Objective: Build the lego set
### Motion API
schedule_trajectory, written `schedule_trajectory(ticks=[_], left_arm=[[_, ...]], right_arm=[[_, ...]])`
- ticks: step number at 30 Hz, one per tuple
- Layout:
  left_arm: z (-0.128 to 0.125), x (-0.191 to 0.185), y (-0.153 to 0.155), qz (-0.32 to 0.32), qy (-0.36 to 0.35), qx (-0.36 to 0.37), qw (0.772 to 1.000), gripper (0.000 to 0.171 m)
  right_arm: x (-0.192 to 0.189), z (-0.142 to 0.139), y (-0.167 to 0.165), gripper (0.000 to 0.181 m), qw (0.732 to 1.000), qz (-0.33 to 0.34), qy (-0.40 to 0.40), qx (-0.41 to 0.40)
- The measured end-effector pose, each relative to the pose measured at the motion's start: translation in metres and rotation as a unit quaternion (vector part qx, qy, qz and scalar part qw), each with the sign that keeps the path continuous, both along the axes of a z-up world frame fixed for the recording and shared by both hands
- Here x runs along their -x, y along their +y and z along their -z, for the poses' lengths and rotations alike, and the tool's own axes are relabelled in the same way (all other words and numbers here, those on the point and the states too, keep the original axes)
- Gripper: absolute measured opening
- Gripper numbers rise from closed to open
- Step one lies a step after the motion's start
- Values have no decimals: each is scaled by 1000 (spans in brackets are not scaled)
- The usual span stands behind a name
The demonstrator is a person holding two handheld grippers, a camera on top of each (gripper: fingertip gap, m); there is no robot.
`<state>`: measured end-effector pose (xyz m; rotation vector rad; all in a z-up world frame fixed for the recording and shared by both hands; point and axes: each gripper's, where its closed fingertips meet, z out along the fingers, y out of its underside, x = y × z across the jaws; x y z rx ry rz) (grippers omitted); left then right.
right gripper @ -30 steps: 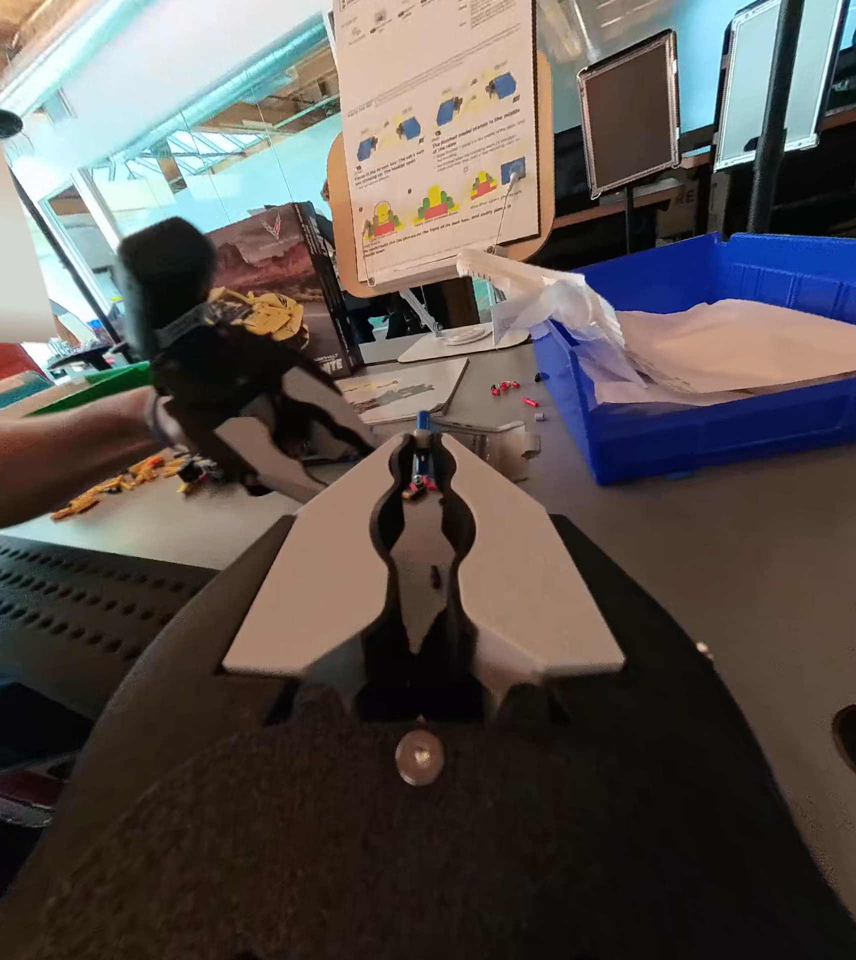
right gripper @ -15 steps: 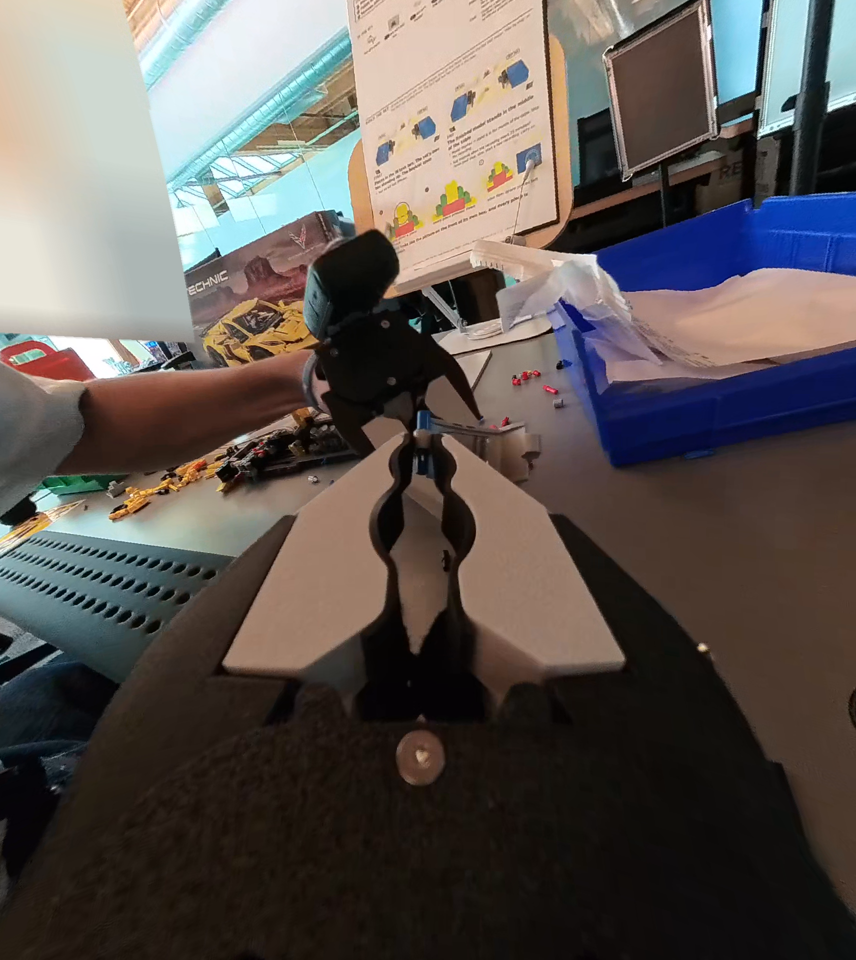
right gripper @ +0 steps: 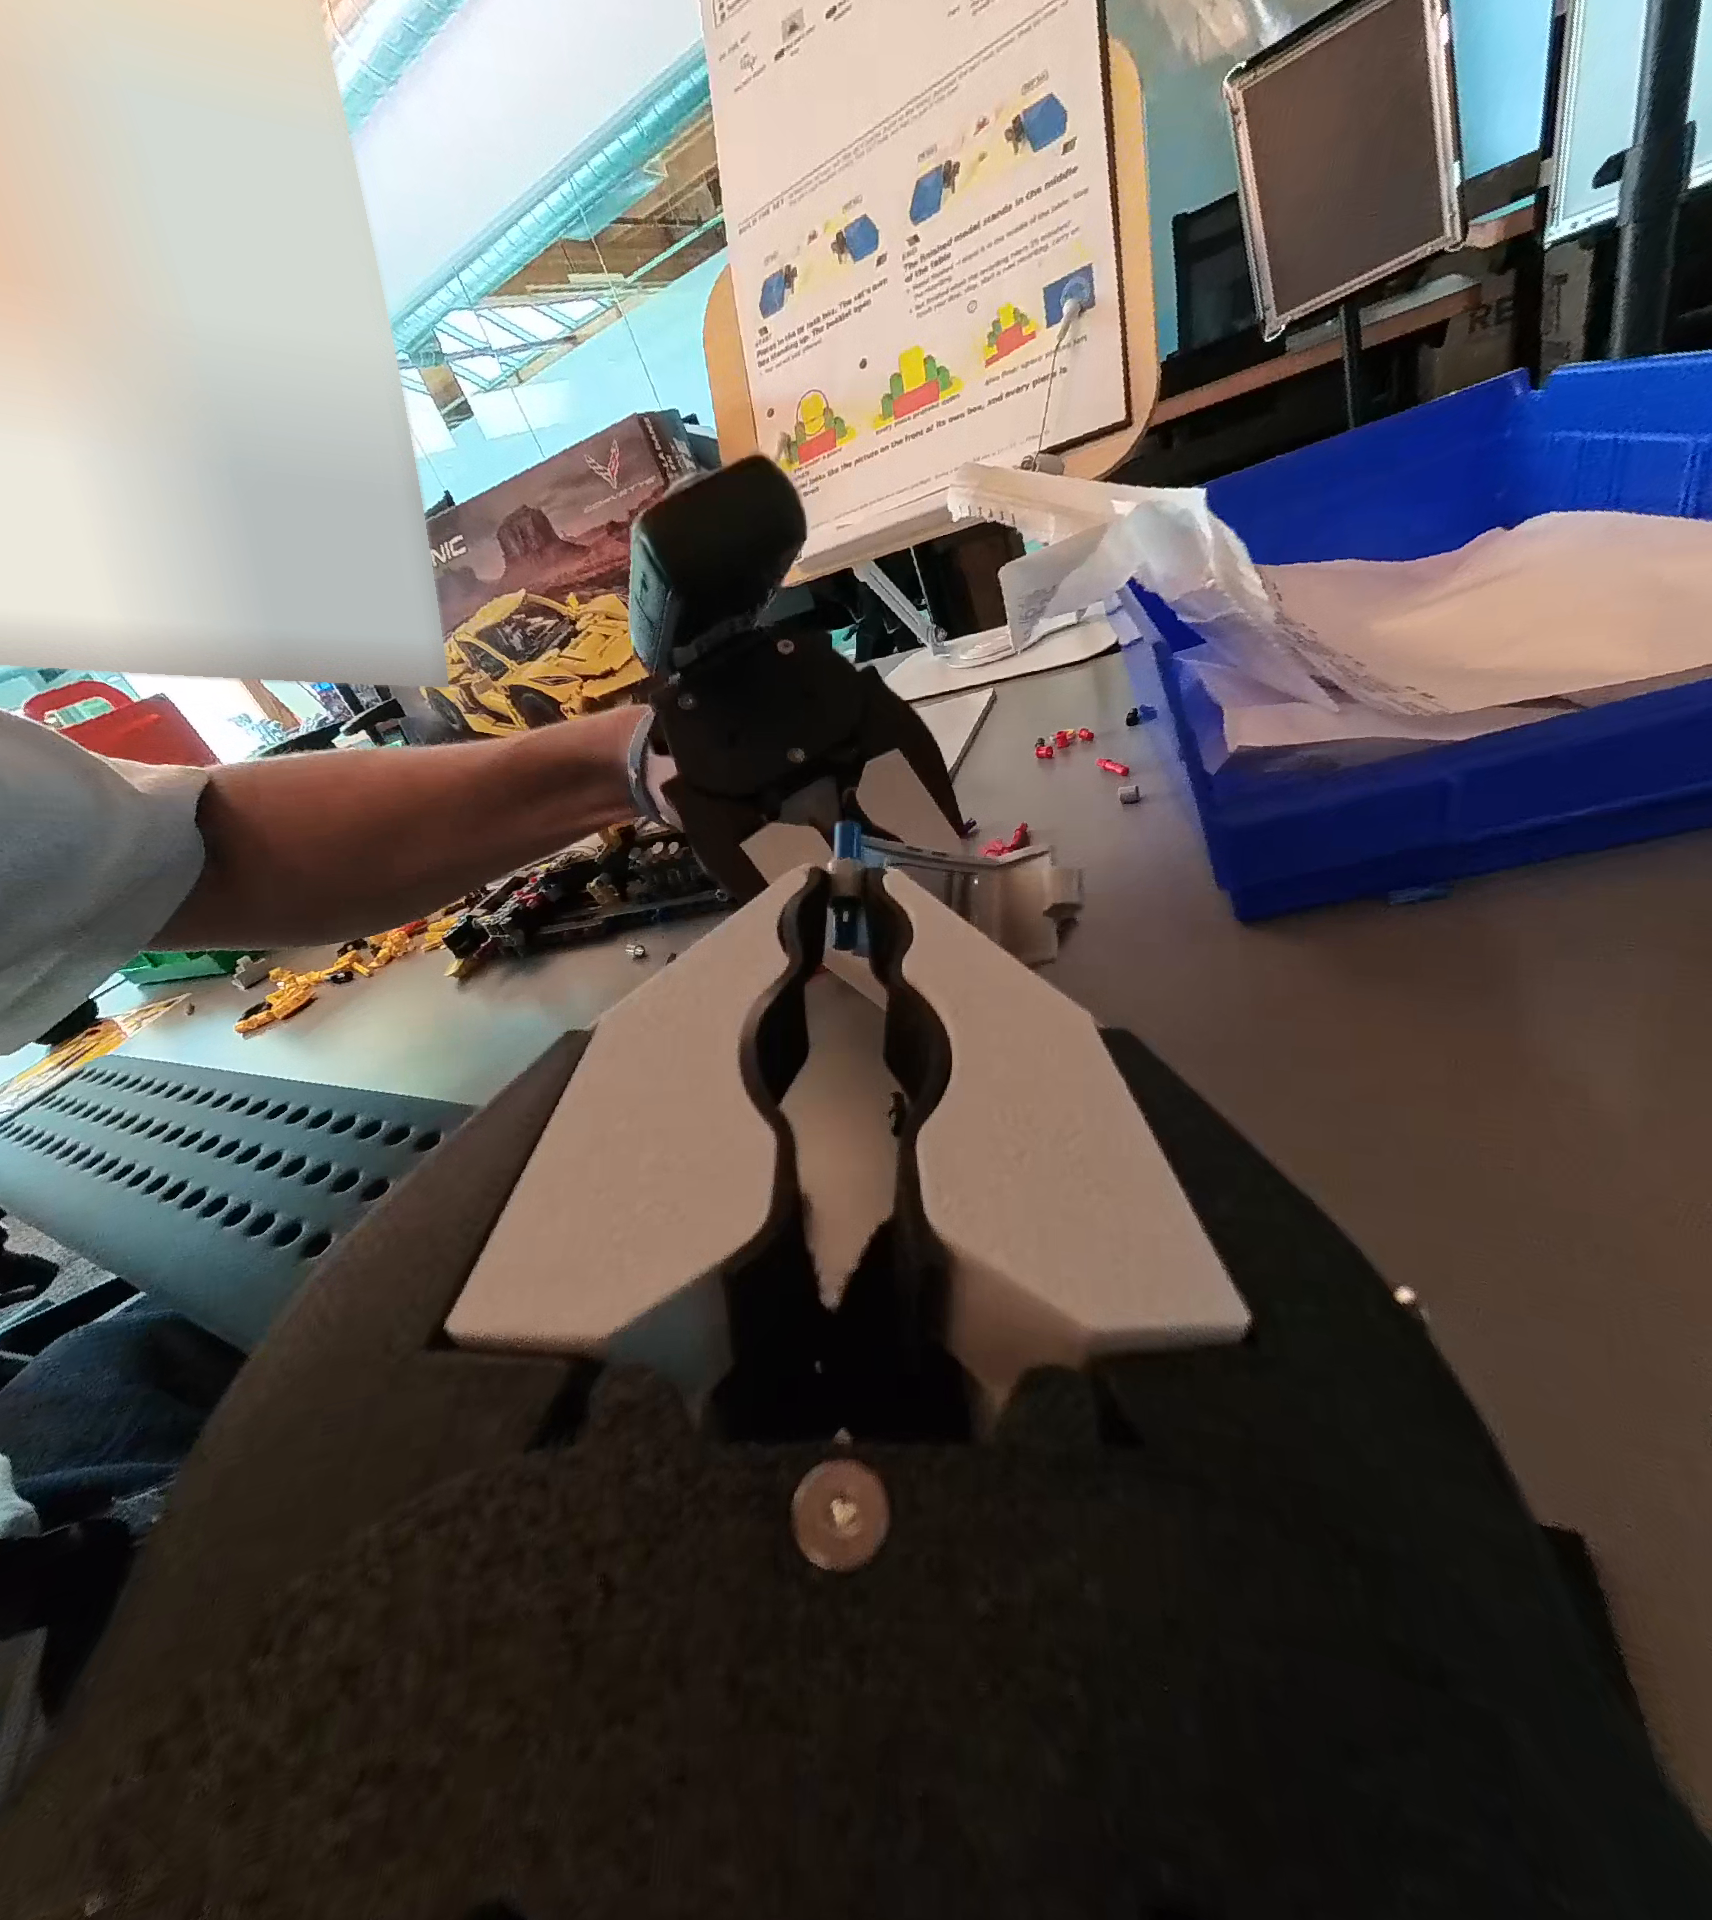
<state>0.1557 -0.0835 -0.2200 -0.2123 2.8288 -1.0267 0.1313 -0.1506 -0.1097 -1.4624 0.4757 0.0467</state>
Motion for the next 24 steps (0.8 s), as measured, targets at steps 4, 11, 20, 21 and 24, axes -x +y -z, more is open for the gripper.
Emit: schedule_trajectory(ticks=[4, 11, 20, 21, 24], left_arm=[[1, 0, 0, 2, -4, -2, 1000, 5], [-28, 6, 10, -18, -71, 34, 997, 4], [-82, 100, 66, -12, -516, -117, 849, 4], [-80, 110, 78, -18, -530, -137, 837, 4], [-76, 136, 118, -57, -535, -179, 824, 4]], right_arm=[[2, 1, 2, 6, 1000, -3, -2, 5], [-3, 24, 8, 6, 992, 27, -61, 107], [65, 40, 97, 7, 954, -155, -69, 247], [72, 42, 109, 7, 946, -175, -78, 262], [111, 44, 150, 7, 918, -273, -97, 271]])
